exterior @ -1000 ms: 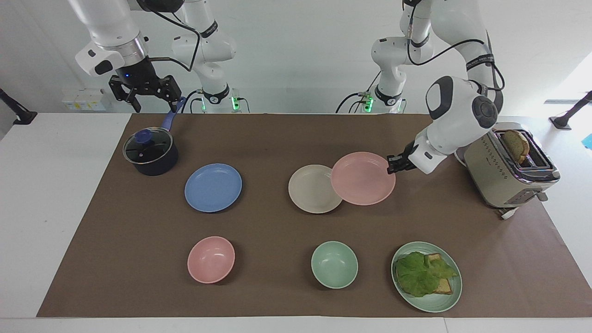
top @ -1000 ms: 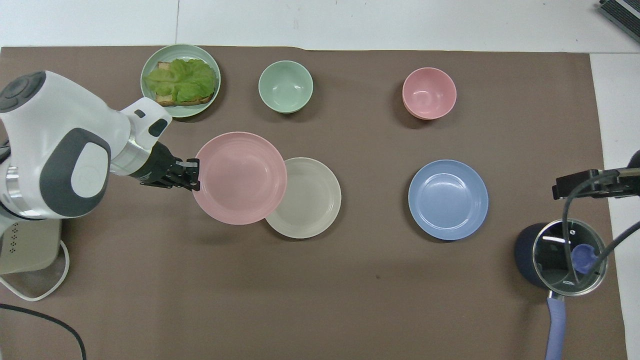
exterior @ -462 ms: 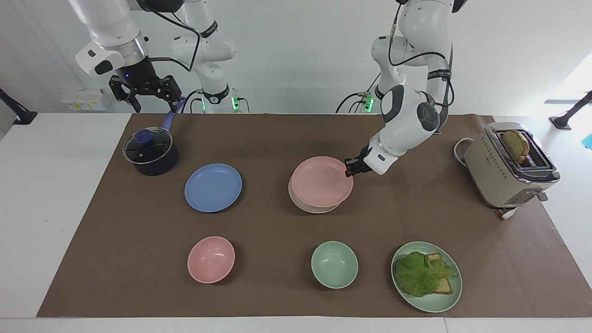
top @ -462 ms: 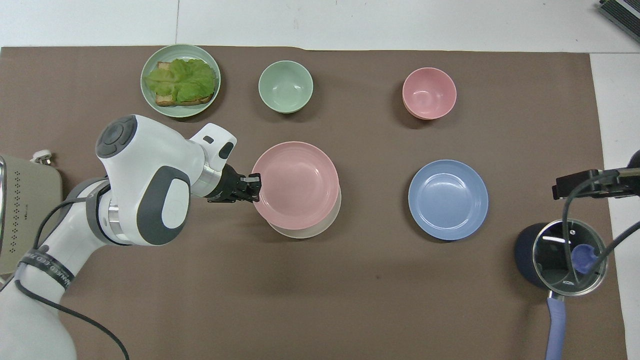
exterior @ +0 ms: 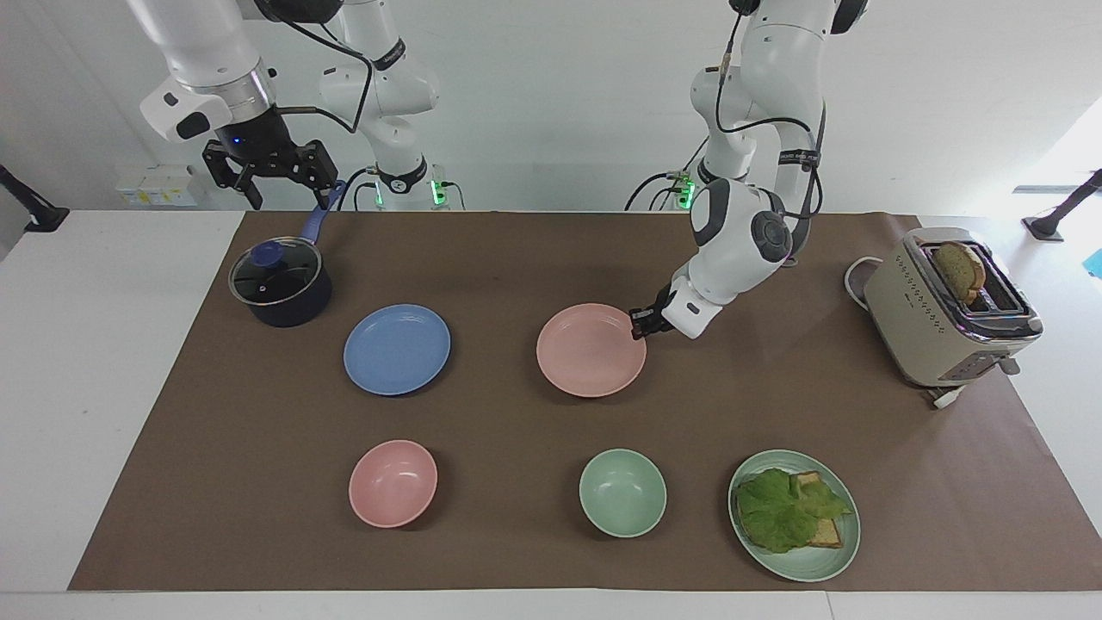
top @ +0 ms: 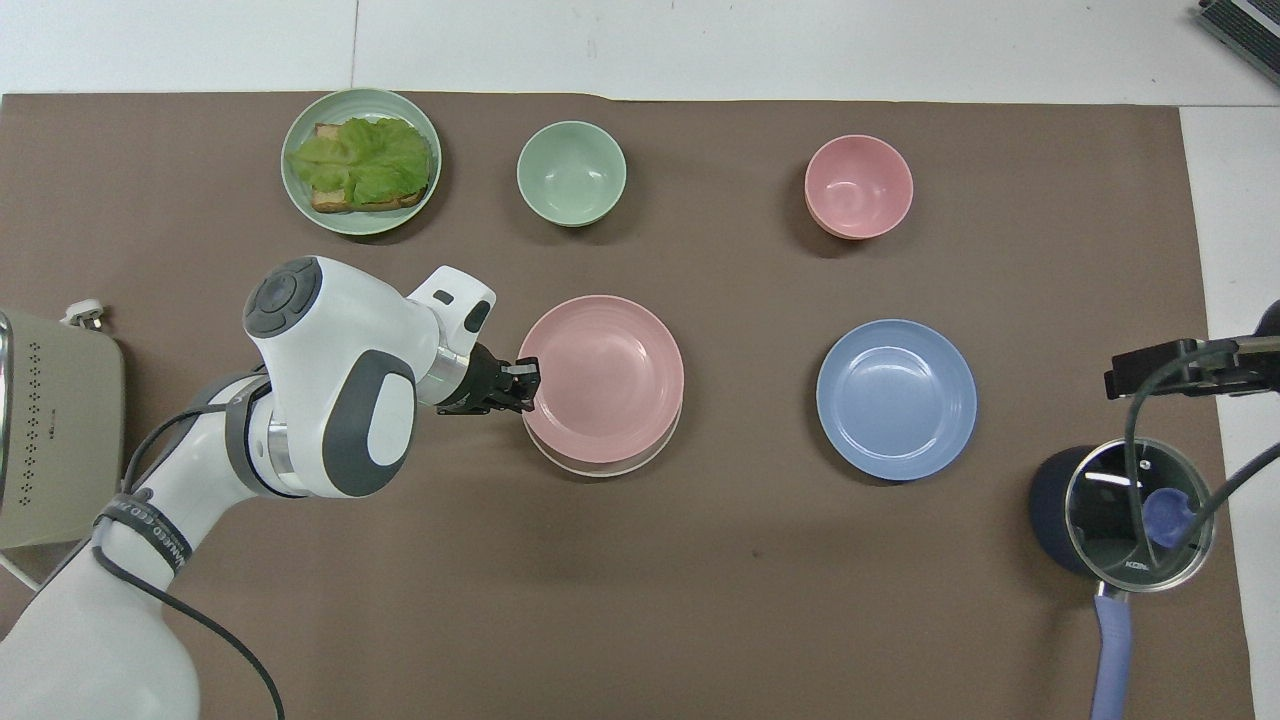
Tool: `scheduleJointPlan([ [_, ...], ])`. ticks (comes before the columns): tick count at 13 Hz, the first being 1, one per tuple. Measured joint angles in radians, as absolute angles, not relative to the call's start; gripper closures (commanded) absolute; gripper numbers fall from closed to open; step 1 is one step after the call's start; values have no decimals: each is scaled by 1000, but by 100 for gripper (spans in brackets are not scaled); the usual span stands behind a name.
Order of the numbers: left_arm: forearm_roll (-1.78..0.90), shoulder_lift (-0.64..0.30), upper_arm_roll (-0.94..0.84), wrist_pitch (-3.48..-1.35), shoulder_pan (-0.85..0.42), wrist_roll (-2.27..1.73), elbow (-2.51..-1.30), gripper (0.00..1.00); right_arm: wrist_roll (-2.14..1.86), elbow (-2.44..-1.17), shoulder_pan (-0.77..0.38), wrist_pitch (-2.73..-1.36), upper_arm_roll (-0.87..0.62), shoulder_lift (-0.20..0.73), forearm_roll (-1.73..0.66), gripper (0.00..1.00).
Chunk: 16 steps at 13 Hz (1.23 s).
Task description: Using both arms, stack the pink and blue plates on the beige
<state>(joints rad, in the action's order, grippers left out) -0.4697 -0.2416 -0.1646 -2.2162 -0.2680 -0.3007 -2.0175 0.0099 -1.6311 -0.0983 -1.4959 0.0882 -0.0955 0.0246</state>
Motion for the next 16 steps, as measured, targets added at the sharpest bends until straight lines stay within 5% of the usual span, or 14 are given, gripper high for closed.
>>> scheduleJointPlan([
  [8, -463, -231, -149, -2183, -279, -302, -2001, 0, 10, -1635, -98, -1496, 88, -96, 25, 0],
  [16, -184, -118, -99, -1758, -48, -294, -1726, 0, 10, -1640, -99, -1552, 83, -96, 25, 0],
])
